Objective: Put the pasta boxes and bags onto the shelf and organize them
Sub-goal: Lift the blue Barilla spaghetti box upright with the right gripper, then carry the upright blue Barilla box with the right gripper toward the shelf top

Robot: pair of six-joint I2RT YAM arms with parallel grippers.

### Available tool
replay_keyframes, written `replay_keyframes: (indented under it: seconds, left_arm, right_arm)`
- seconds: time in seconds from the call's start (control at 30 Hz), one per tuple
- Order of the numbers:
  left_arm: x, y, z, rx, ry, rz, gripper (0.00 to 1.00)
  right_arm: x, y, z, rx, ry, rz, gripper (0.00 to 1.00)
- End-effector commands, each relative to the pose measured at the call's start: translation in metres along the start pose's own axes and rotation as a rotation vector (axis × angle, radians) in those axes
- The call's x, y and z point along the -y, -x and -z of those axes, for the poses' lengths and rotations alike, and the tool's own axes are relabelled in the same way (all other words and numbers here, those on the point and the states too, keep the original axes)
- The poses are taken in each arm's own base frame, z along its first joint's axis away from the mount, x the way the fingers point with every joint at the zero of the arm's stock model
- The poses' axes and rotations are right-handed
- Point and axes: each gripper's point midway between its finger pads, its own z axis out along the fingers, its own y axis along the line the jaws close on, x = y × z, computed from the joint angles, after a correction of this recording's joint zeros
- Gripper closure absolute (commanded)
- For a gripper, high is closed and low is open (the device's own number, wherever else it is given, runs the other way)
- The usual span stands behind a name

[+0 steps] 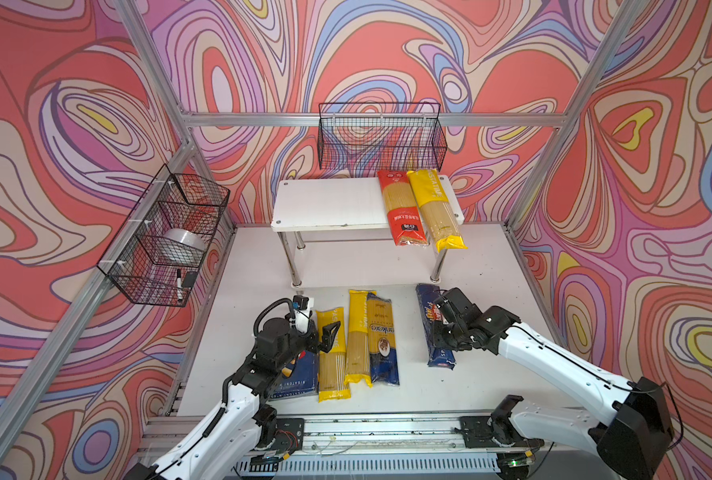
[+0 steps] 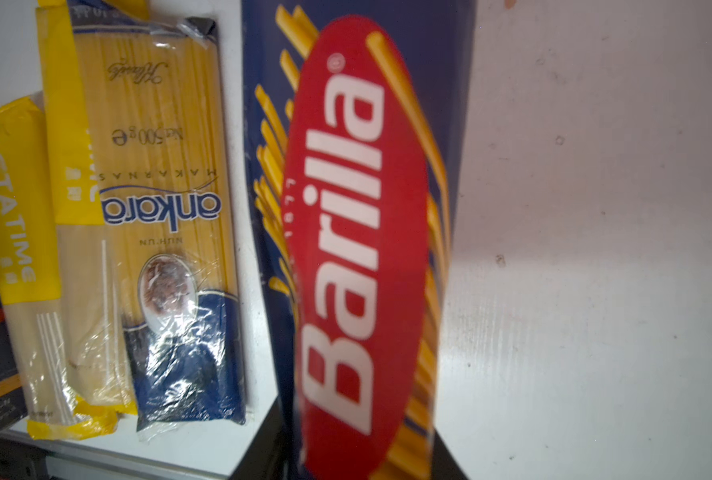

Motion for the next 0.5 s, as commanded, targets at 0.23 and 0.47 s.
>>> replay_keyframes:
  seconds: [0.23, 0.47]
  left_arm:
    - [-0.014, -0.014, 0.01, -0.104, 0.106, 0.044, 0.0]
    - [-0.02, -0.005, 0.015, -0.067, 0.147, 0.032, 0.0]
  right_arm:
    - [-0.073, 0.01, 0.05, 0.106, 0.08, 0.165, 0.81]
    - [-0.116, 0.007, 0.075, 0.155, 0.094, 0.263, 0.81]
